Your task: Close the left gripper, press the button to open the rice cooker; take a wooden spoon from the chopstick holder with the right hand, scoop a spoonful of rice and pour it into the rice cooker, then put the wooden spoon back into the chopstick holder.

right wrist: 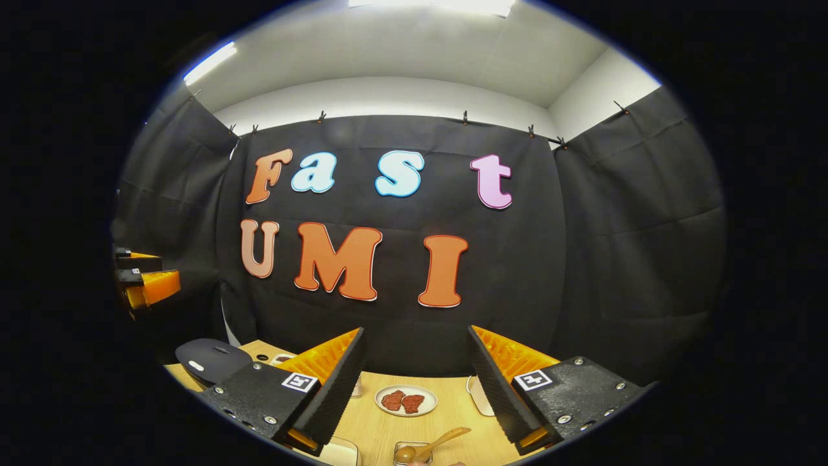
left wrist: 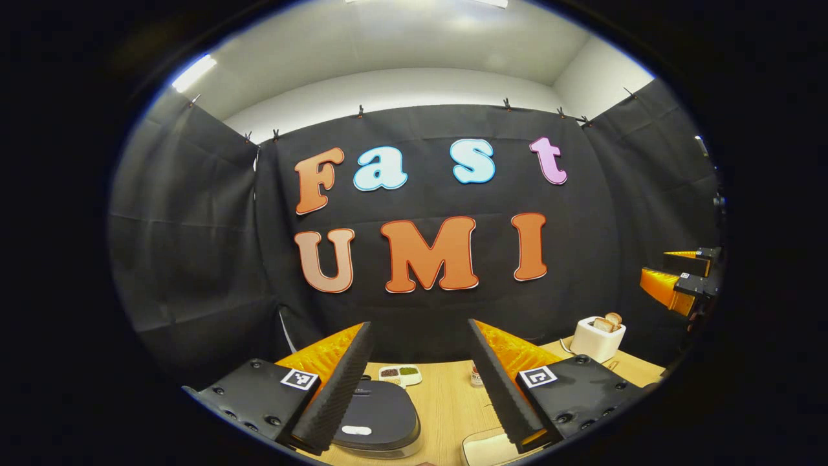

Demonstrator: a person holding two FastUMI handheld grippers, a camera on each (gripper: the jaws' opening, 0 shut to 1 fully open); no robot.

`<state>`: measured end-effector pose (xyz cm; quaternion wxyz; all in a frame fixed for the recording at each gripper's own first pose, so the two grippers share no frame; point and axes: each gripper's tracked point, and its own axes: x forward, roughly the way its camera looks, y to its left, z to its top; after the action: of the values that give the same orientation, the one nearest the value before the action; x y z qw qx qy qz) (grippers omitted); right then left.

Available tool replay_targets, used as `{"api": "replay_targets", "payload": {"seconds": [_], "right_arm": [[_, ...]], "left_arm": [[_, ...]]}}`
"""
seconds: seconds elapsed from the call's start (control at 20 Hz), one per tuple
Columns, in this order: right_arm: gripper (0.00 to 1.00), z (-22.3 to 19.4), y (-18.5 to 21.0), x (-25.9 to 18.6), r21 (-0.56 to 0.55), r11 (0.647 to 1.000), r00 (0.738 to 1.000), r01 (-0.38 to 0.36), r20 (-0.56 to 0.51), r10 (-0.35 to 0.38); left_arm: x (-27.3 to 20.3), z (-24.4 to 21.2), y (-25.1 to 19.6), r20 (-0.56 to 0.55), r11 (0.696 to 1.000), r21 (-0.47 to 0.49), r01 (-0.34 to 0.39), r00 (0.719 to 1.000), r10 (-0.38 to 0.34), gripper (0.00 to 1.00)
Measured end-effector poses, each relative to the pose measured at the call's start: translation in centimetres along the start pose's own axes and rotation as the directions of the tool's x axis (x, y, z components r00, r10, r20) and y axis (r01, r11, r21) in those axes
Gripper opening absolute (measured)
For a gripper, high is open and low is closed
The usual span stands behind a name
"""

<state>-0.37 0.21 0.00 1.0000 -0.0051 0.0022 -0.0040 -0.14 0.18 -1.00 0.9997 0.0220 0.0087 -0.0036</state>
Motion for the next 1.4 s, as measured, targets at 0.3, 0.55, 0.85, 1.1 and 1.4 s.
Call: {"api": "replay_targets", "payload": {"seconds": [0.3, 0.55, 0.85, 1.1, 1.4], "right_arm": [[0.97, -0.6, 0.8, -0.1, 0.012, 1.000, 1.000, 0.010, -0.023, -0.010], [0.97, -1.5, 1.9, -0.6, 0.016, 0.999, 0.998, 0.032, -0.056, -0.032], [0.95, -2.4, 3.1, -1.7, 0.022, 0.996, 0.991, 0.087, -0.100, -0.084], [0.95, -2.2, 4.2, -2.2, -0.040, 0.992, 0.986, 0.123, -0.113, -0.126], [0.95, -2.5, 5.2, -0.2, -0.036, 0.997, 0.990, 0.073, -0.115, -0.077]], "left_arm": [[0.5, -1.8, 1.4, -0.048, 1.000, -0.016, -0.004, 0.999, 0.003, 1.00], [1.3, -5.7, 2.7, -0.167, 1.000, -0.014, -0.006, 0.986, 0.003, 1.00], [2.0, -8.9, 4.7, -0.247, 1.000, 0.001, 0.011, 0.969, -0.011, 1.00], [2.7, -11.9, 7.2, -0.313, 0.999, -0.032, 0.006, 0.950, -0.015, 0.92], [3.2, -14.9, 7.6, -0.409, 1.000, 0.006, -0.013, 0.912, 0.014, 0.58]]}}
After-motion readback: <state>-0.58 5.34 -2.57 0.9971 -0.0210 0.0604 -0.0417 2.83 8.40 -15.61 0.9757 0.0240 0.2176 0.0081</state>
